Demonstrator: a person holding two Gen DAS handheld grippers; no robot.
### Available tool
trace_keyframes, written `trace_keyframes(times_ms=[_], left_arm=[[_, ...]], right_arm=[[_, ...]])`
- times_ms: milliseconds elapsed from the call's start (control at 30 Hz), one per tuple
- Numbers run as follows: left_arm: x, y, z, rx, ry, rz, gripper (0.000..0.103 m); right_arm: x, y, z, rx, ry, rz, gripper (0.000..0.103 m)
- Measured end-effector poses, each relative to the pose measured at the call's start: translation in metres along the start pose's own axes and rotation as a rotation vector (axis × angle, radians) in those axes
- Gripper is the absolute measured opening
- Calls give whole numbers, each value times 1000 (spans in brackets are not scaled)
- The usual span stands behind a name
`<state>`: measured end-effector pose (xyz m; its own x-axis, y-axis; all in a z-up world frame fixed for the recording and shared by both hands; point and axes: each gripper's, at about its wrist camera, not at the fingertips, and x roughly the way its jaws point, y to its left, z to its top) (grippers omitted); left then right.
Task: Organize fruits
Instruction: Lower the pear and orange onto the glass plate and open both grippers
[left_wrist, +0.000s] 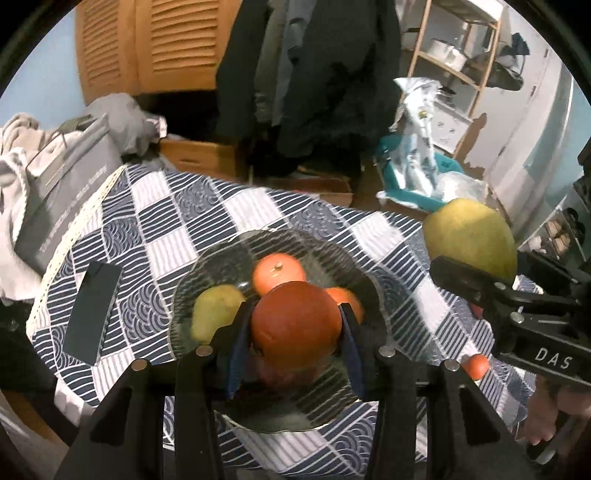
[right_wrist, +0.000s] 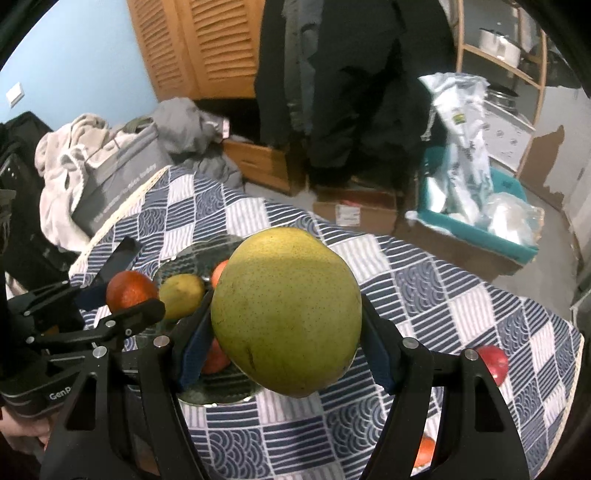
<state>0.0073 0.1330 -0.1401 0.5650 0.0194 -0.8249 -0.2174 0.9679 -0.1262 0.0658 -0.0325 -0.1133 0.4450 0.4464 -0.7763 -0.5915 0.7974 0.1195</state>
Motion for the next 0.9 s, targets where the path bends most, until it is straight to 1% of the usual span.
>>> trace_keyframes(times_ms=[167, 367, 633, 900], left_arm=[[17, 19, -7, -29, 46, 31, 46], [30, 39, -15, -57, 88, 51, 46], [48, 52, -24, -70, 146, 79, 46], [54, 58, -26, -86, 170, 87, 47]], right_arm=[[24, 15, 2, -25, 35, 17, 72], [52, 28, 3, -28, 89, 53, 72], [83, 39, 0, -23, 156, 93, 72], [103, 47, -1, -31, 202, 121, 72]])
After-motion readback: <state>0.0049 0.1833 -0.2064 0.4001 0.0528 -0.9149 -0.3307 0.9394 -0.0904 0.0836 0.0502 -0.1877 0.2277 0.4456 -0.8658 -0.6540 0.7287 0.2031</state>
